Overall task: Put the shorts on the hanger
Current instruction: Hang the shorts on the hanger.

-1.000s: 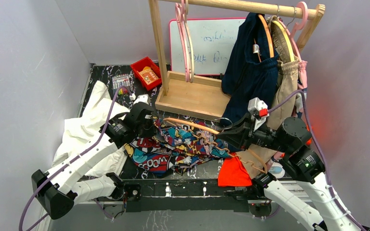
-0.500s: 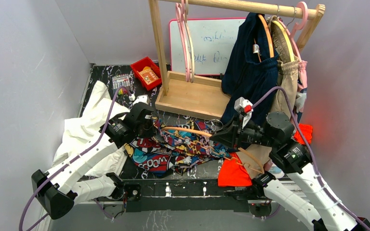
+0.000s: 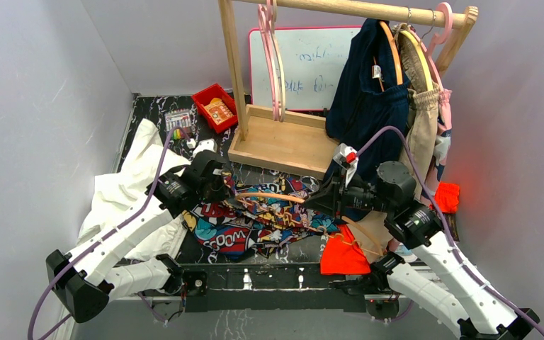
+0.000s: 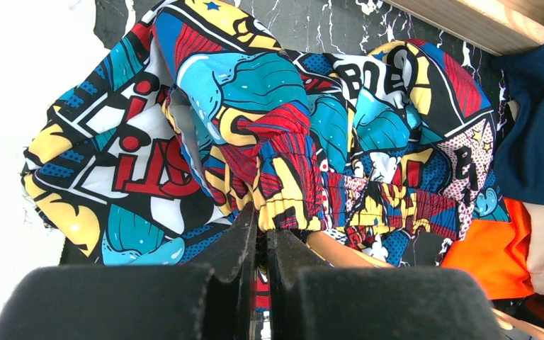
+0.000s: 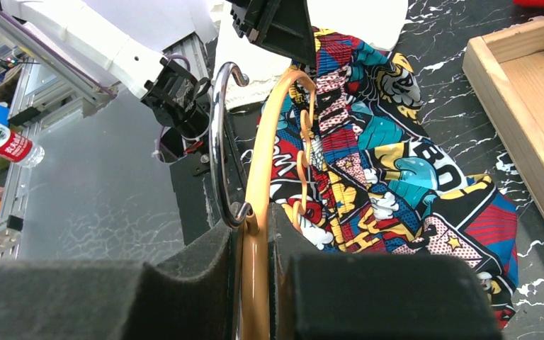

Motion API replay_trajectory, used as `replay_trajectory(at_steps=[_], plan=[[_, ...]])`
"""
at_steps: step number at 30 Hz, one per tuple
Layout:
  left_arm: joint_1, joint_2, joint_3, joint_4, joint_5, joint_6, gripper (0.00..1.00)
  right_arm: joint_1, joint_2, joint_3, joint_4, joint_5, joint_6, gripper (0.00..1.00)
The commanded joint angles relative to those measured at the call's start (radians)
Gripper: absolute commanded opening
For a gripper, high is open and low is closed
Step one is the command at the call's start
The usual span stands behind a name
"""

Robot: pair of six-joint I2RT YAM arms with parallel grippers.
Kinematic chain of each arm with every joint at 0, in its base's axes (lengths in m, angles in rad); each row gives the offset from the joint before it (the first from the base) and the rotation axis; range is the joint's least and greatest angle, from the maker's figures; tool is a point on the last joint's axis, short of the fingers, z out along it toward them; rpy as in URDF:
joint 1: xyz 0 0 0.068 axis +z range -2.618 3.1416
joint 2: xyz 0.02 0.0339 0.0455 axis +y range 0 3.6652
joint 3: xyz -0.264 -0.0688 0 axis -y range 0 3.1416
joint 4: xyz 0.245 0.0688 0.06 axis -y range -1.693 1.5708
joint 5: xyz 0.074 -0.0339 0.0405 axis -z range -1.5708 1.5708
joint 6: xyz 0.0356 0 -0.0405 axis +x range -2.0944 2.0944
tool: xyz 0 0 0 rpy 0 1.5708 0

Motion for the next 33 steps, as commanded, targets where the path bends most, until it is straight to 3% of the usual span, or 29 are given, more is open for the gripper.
replay_trajectory(at_steps=[1,10,22,25,29,33], plan=[[0.005,-0.001,0.051,-0.031,-0.029,-0.019,0.0,0.001,0.003,0.001,0.108,-0.02,0.025,0.0],[0.004,0.02,0.063,-0.05,-0.047,-0.049,0.0,0.007,0.026,-0.01,0.131,-0.032,0.032,0.0],[0.004,0.033,0.09,-0.057,-0.031,-0.067,0.0,0.072,0.097,0.005,0.079,0.099,-0.03,0.0],[0.004,0.035,0.094,-0.059,-0.033,-0.071,0.0,0.153,0.115,0.019,0.06,0.214,-0.058,0.0],[0.004,0.035,0.109,-0.066,-0.043,-0.079,0.0,0.332,0.123,0.058,0.028,0.586,-0.103,0.0],[0.004,0.035,0.129,-0.067,-0.042,-0.075,0.0,0.435,0.139,0.084,0.04,0.793,-0.128,0.0]])
